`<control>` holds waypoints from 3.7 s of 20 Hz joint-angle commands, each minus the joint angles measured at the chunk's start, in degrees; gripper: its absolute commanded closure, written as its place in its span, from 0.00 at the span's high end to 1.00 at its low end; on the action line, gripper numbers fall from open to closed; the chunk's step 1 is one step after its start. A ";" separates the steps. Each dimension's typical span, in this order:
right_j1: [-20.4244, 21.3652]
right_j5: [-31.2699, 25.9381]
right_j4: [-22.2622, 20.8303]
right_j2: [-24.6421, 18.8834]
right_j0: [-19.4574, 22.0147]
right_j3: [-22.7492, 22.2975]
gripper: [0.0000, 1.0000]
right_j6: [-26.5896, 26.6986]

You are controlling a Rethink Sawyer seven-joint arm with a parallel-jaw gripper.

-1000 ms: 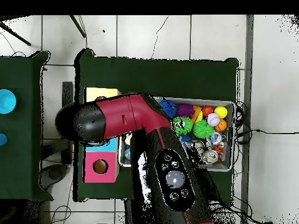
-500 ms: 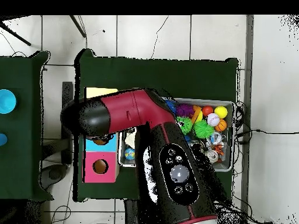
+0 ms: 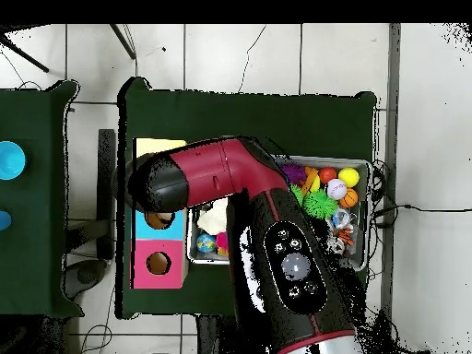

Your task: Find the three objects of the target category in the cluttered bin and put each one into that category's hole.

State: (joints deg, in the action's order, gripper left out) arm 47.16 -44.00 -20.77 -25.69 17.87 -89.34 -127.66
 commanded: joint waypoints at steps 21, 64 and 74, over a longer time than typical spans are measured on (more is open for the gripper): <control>4.34 2.96 -5.11 -10.34 5.15 1.35 0.00 17.62; 1.18 3.90 -10.54 -10.95 6.45 -0.45 0.00 6.70; -3.87 -37.68 2.70 -8.03 4.59 5.74 0.00 3.65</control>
State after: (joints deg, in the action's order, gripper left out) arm 47.90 -56.50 -22.86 -36.88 22.71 -84.47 -127.65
